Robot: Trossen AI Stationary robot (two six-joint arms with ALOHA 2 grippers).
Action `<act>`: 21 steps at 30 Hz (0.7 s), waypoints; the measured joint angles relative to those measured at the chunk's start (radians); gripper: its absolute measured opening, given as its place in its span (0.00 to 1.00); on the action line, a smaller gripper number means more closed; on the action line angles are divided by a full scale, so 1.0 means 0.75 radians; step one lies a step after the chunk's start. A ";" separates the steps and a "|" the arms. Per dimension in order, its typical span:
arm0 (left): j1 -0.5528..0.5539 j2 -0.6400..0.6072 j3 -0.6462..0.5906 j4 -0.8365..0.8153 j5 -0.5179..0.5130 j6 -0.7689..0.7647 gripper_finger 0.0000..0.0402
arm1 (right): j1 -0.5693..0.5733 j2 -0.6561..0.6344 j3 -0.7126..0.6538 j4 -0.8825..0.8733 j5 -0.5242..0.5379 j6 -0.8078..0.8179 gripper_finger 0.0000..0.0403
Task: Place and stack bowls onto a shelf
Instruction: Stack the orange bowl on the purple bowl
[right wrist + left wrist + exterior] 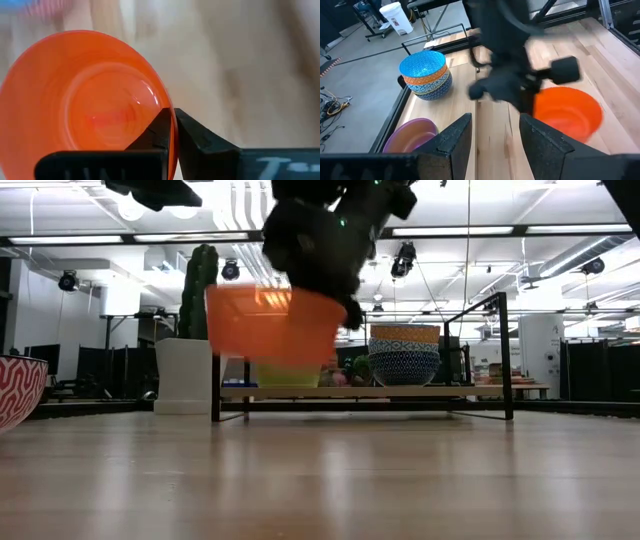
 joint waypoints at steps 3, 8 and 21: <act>0.000 0.000 0.000 0.004 0.000 0.000 0.37 | -0.083 -0.072 0.034 -0.012 0.008 0.002 0.02; 0.000 0.000 0.000 0.005 0.000 0.000 0.37 | -0.280 -0.109 0.215 -0.148 0.082 -0.052 0.02; 0.000 0.000 0.000 0.000 0.000 0.020 0.37 | -0.653 0.107 0.488 -0.206 0.079 -0.112 0.02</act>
